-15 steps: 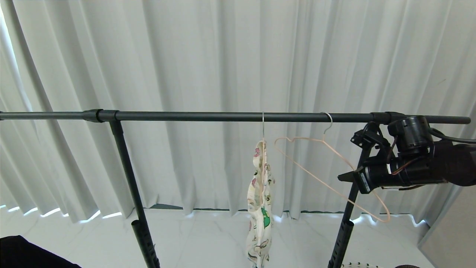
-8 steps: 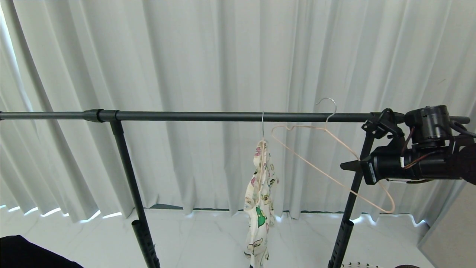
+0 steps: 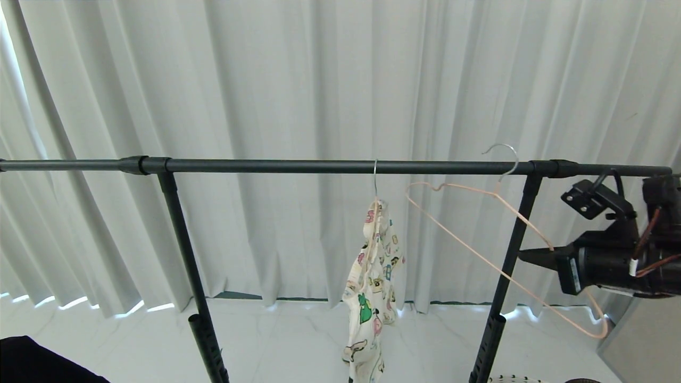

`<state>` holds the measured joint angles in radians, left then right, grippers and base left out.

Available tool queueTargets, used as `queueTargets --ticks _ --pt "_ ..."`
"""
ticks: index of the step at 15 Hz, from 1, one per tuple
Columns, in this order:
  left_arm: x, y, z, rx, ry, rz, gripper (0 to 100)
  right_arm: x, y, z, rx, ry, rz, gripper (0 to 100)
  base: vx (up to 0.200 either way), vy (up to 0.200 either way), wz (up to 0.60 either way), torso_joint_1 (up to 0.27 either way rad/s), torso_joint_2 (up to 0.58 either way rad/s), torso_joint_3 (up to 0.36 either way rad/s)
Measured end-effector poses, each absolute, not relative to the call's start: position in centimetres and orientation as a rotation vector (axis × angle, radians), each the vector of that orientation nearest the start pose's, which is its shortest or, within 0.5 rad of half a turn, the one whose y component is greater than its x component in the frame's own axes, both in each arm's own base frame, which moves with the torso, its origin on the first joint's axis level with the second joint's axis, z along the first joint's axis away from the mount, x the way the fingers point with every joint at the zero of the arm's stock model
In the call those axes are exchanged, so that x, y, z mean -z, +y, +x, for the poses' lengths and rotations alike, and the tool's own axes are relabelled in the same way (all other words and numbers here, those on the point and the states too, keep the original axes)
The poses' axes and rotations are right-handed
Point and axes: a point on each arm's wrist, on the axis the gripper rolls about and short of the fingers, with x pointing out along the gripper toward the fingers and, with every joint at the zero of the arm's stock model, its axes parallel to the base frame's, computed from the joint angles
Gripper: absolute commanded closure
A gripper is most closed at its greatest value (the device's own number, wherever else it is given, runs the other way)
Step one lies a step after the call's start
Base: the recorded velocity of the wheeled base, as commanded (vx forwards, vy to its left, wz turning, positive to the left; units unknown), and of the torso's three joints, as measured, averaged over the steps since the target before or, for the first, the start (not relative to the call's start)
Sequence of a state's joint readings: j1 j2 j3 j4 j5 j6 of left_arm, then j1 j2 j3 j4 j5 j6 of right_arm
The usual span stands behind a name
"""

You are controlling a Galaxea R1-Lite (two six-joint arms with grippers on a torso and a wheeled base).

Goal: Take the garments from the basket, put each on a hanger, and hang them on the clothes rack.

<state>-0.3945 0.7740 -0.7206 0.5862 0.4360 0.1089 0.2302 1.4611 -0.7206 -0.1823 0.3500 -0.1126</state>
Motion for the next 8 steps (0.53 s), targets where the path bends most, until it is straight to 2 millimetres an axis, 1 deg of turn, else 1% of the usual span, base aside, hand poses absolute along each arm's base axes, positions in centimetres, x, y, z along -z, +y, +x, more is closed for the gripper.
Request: queueTargets --ticks 2,5,8 --pt "-21.6 -0.8 4.5 -0.008 0.588 0.363 100 -18.3 5.2 19.5 -0.528 0.539 -0.071 100 0.0 0.0 0.0 0.0 0.0 0.0" --pt "-21.6 -0.8 4.4 -0.008 0.586 0.362 100 -18.5 4.1 15.7 -0.434 0.572 -0.068 100 -0.2 0.0 0.0 0.004 0.01 0.004" --pt "-21.6 -0.8 4.4 -0.009 0.583 0.36 100 -18.9 3.4 13.2 -0.38 0.581 -0.081 100 -0.2 0.0 0.0 -0.004 0.0 0.007"
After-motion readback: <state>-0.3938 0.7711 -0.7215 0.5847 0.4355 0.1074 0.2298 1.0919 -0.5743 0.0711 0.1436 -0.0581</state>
